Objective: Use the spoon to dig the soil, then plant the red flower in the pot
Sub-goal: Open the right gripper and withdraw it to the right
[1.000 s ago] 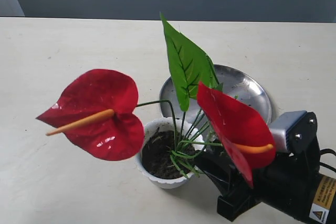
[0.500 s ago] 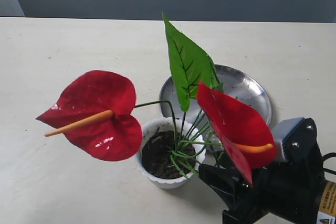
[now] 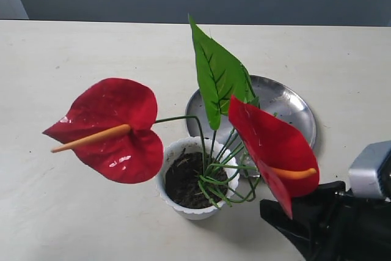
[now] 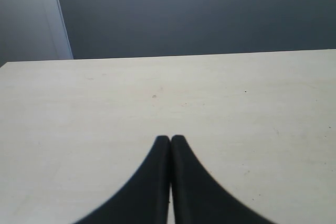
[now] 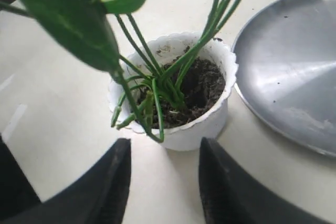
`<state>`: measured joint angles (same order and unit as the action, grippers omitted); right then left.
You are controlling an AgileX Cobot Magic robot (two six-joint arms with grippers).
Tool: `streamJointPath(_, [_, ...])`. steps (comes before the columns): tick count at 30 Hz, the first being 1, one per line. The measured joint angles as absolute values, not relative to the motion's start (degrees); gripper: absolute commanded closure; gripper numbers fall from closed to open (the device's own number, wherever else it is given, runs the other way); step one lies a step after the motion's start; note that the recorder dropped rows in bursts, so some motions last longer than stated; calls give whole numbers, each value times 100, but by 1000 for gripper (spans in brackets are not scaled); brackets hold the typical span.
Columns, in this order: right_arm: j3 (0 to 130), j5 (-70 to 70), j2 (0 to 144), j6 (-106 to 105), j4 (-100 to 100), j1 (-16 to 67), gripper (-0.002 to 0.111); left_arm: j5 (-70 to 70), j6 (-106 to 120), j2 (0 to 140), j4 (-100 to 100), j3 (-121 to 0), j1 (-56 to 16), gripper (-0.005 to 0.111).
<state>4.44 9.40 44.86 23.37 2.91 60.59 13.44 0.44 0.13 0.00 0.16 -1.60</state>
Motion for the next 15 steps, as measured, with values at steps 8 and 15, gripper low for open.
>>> streamJointPath(8, [2008, -2117, 3141, 2405, 482, 6059, 108, 1344, 44, 13, 0, 16, -160, 106])
streamJointPath(15, [3063, -3804, 3002, 3989, 2982, 6059, 108, 1344, 44, 13, 0, 16, -160, 106])
